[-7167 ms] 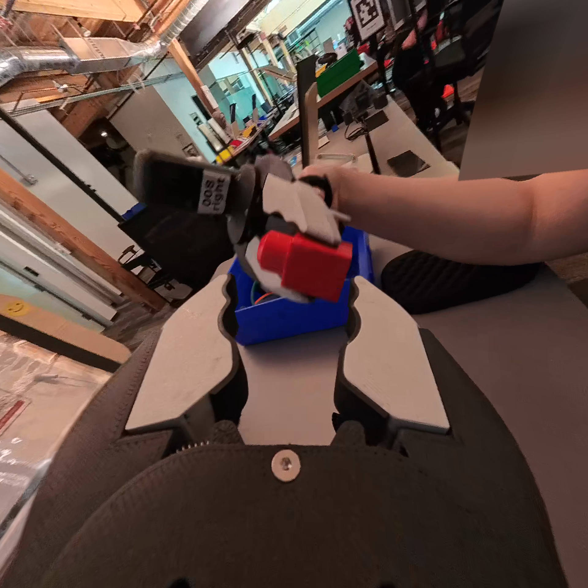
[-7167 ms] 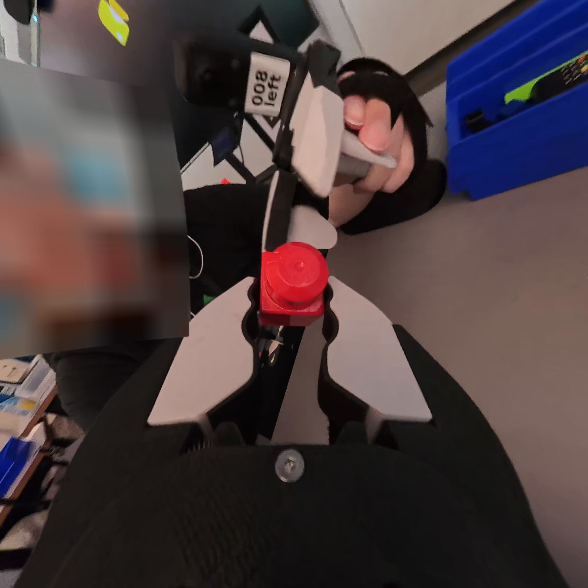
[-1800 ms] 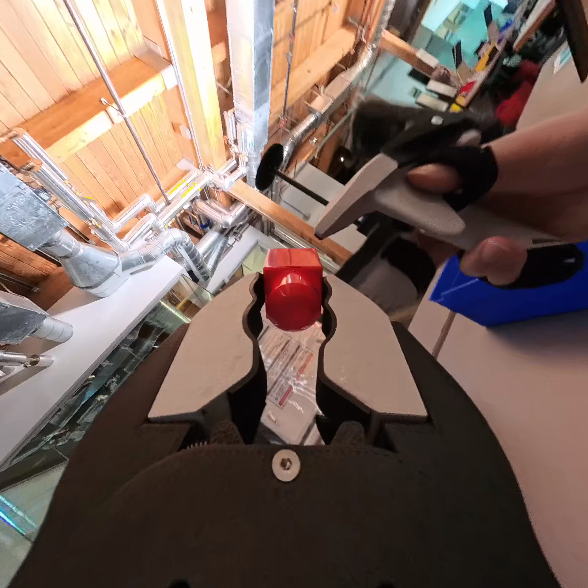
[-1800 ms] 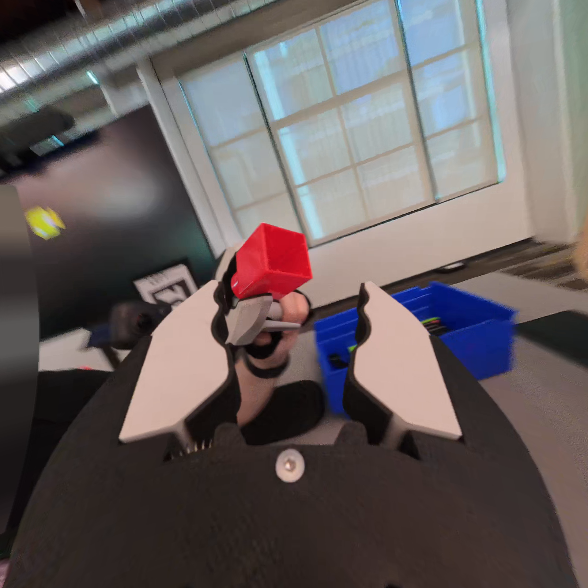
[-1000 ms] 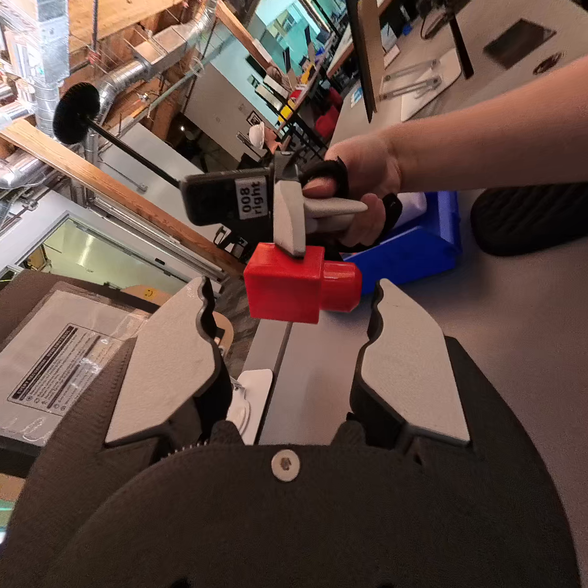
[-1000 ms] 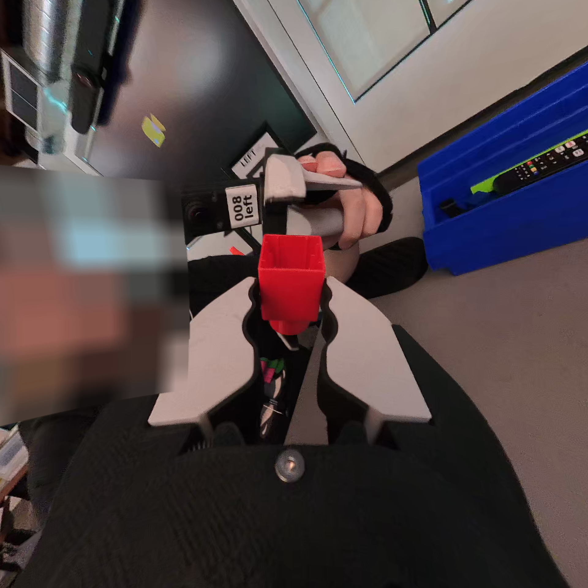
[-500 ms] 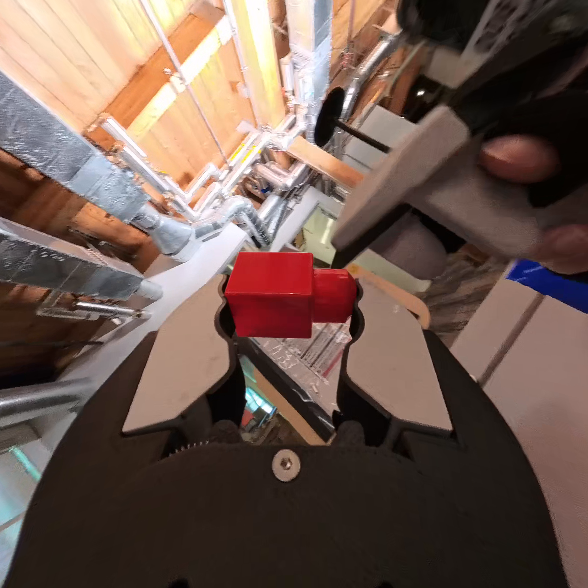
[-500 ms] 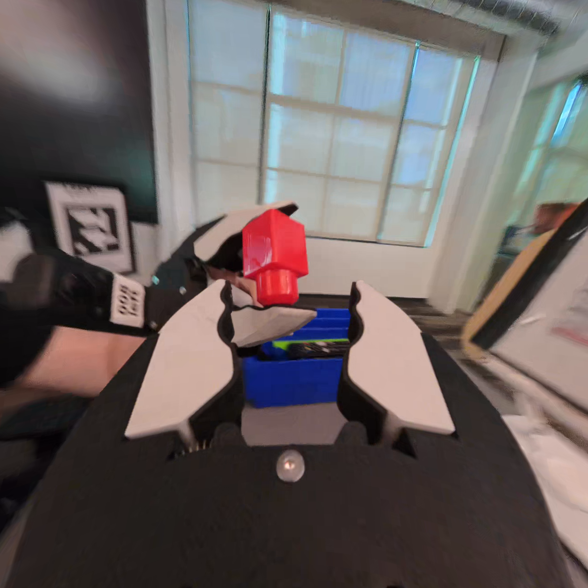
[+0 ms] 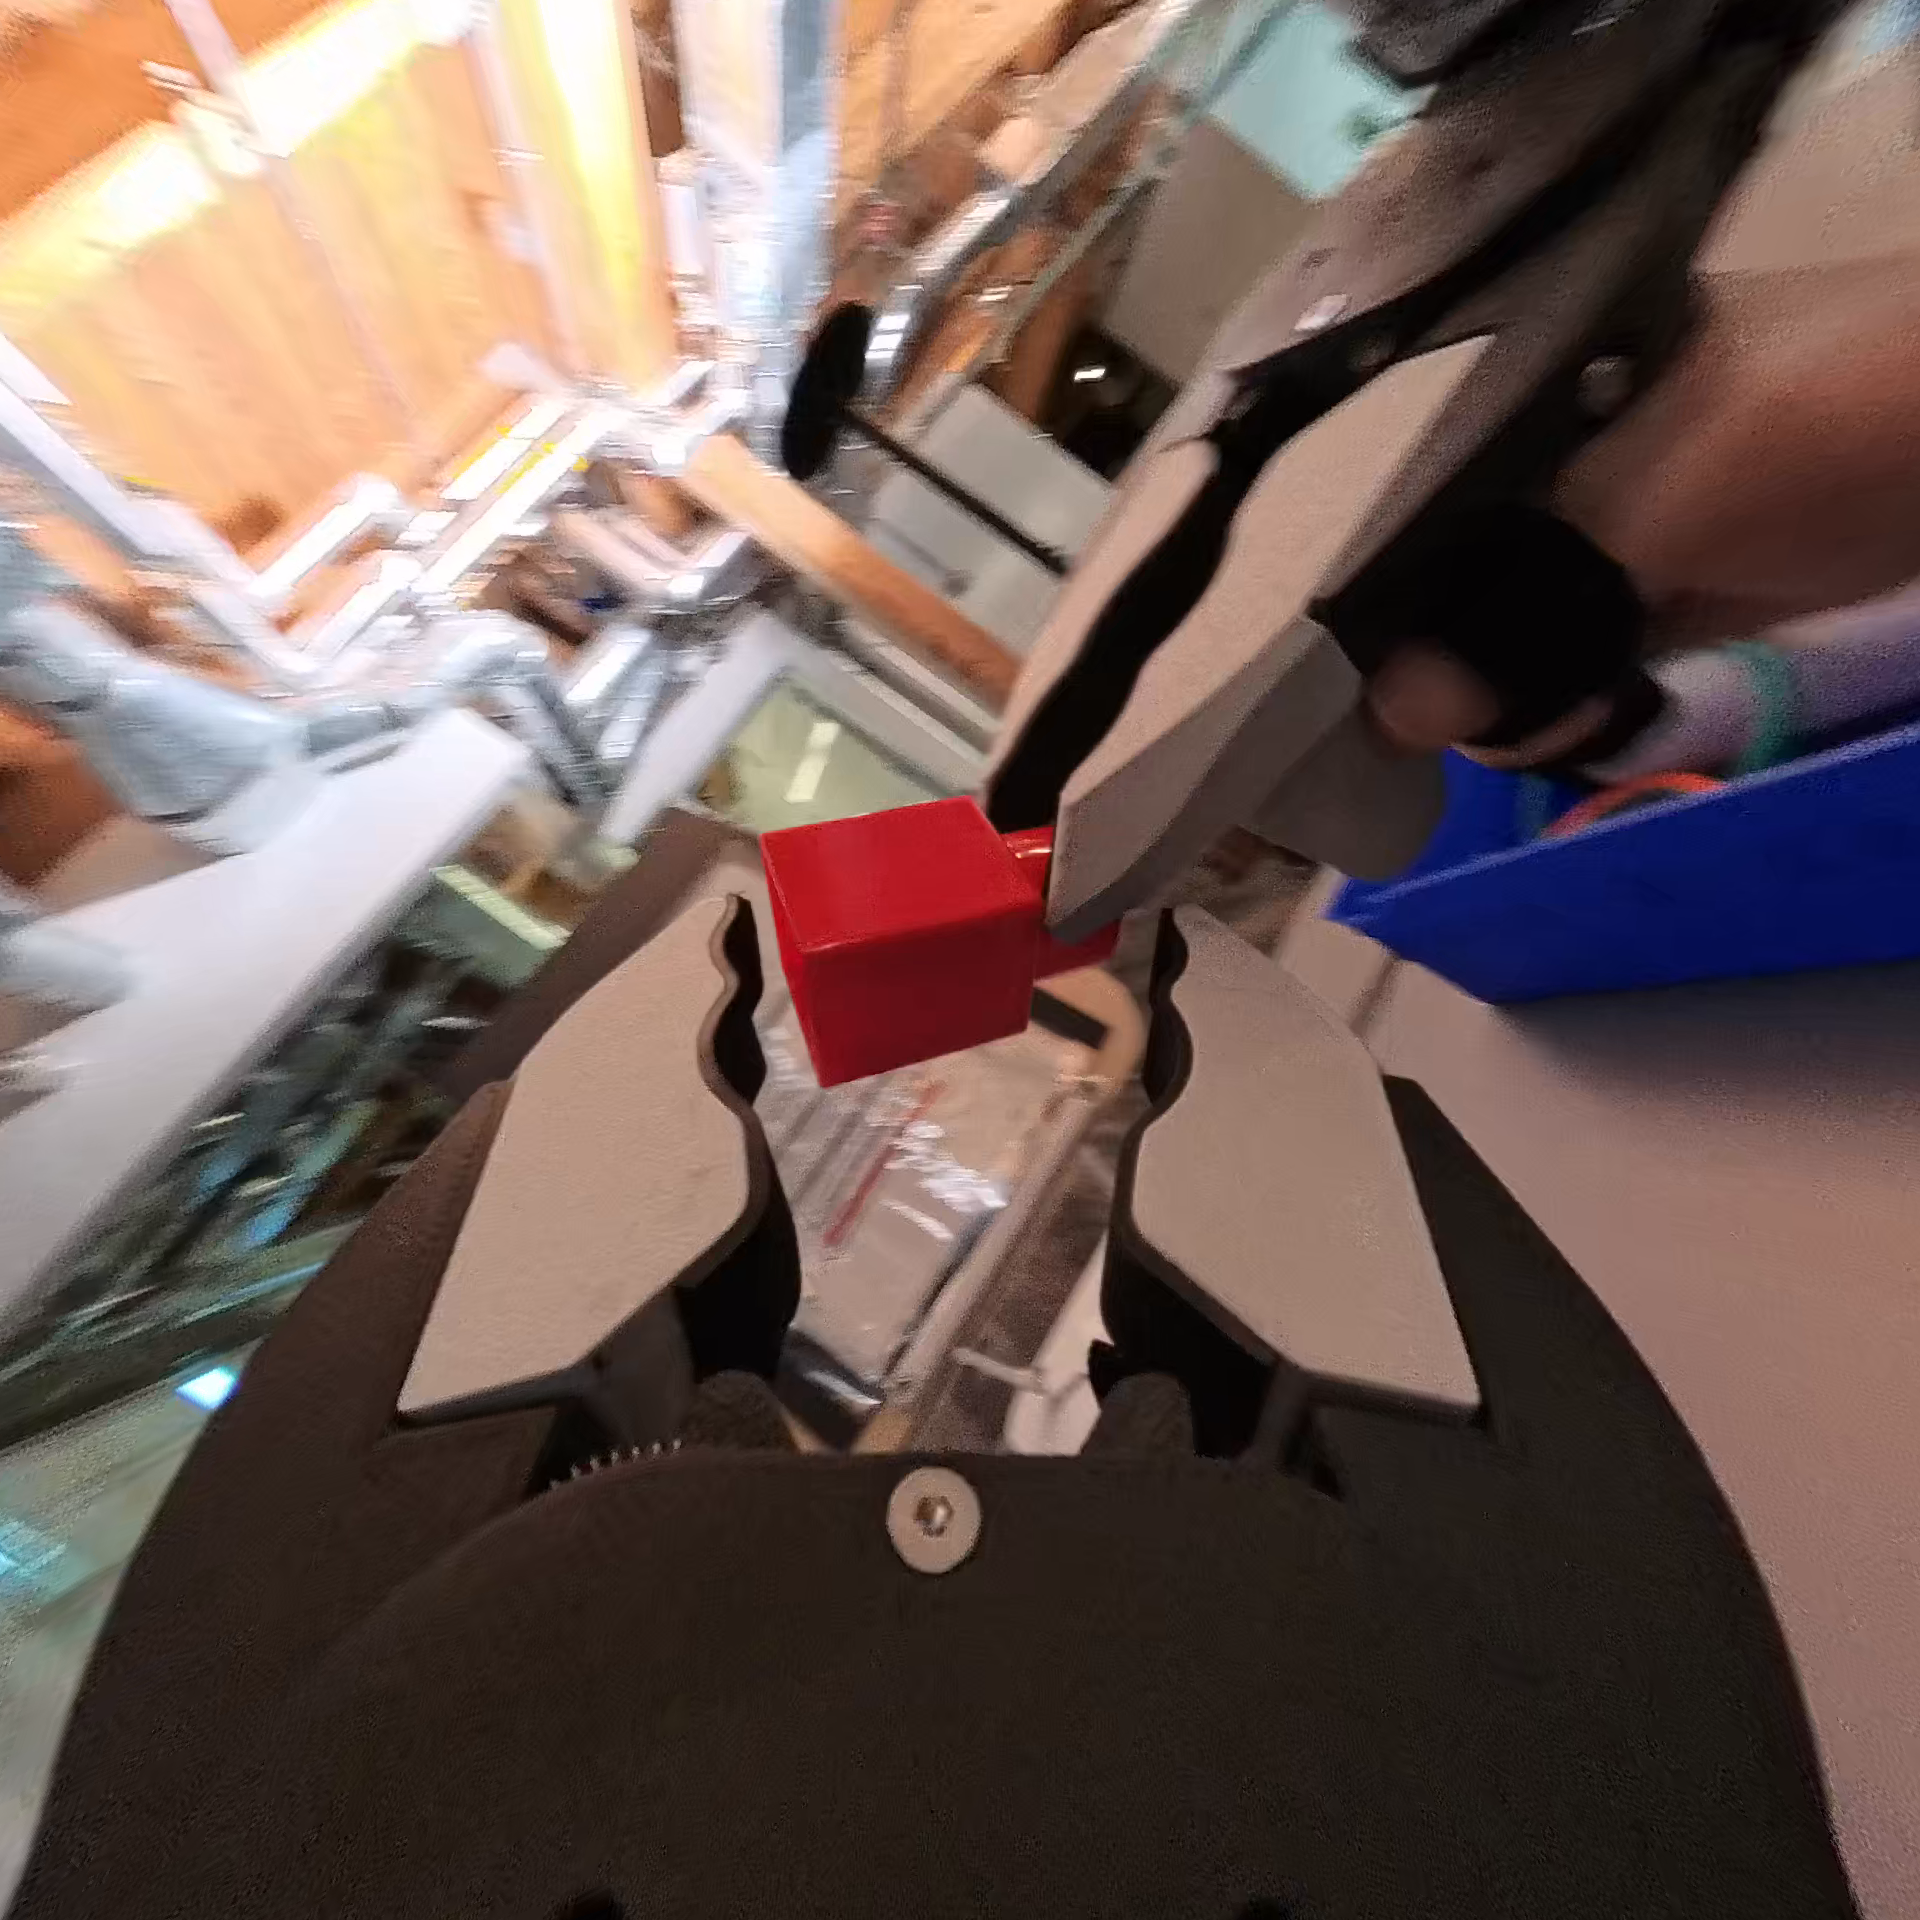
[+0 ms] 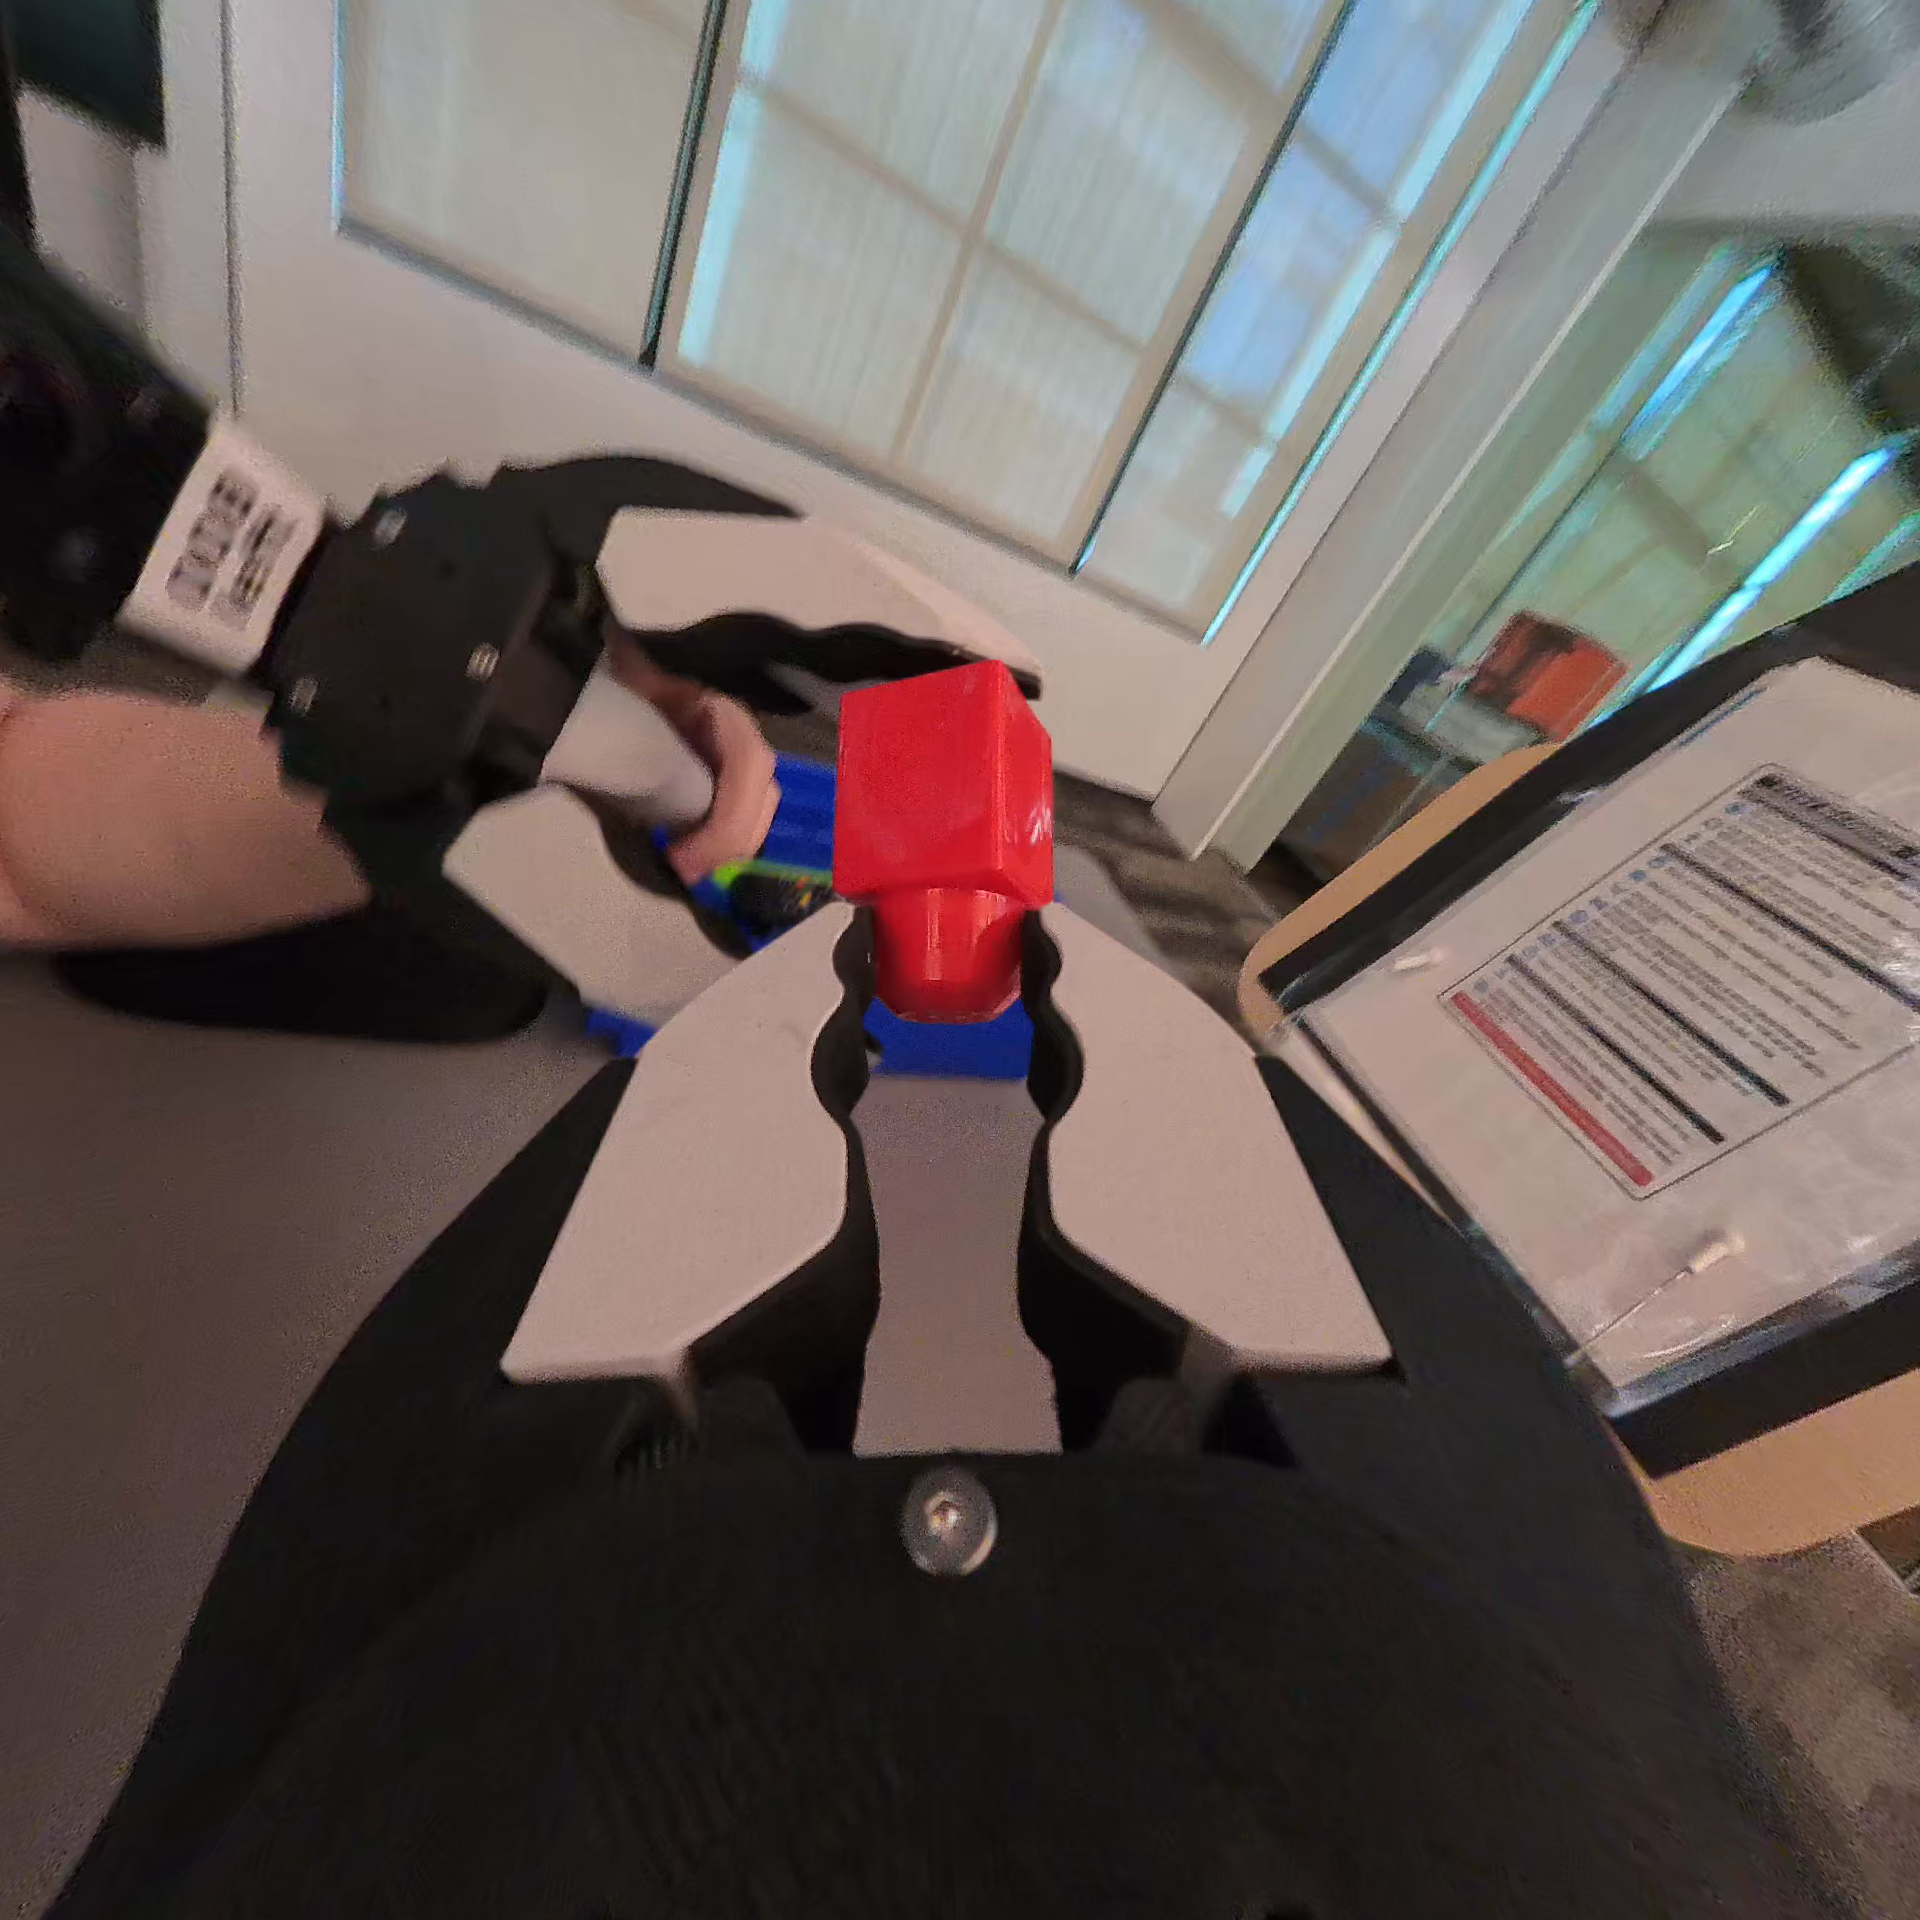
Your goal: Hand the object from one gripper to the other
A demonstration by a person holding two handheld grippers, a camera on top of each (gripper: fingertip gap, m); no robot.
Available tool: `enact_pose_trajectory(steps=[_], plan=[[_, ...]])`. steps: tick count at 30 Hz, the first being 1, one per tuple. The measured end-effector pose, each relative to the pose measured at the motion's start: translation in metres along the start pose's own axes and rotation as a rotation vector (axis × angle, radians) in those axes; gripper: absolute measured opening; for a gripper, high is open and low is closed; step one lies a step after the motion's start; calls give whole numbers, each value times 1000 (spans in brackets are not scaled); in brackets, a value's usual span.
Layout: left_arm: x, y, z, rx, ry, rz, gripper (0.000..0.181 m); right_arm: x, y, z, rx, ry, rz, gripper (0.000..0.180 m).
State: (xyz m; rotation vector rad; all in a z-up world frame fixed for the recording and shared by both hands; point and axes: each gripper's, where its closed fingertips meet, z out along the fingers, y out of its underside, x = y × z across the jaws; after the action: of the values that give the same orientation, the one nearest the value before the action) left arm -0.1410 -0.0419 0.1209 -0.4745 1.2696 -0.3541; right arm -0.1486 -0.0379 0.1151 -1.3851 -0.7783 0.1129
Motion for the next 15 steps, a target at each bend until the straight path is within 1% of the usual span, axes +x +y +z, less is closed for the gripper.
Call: enact_pose_trajectory(steps=[1,4,6,8,10,12,13,15], plan=[[6,1,-1,-7,76,-37,70,-5,5,-6,-46,-61,-18,28],[19,-2,-9,-15,271,-164,77,-16,18,-22,-163,-150,-140,28],[29,-8,-14,10,357,-203,78,-24,30,-27,-271,-191,-210,28],[43,-10,-17,4,419,-167,75,-33,38,-29,-344,-224,-277,28],[57,-4,-16,-37,439,-72,73,-42,40,-26,-377,-253,-305,28],[67,1,-14,-54,440,14,60,-44,41,-23,-394,-246,-333,28],[71,3,-14,-57,443,52,46,-42,42,-23,-402,-228,-352,28],[69,6,-11,-73,402,107,42,-37,42,-22,-386,-196,-391,29]])
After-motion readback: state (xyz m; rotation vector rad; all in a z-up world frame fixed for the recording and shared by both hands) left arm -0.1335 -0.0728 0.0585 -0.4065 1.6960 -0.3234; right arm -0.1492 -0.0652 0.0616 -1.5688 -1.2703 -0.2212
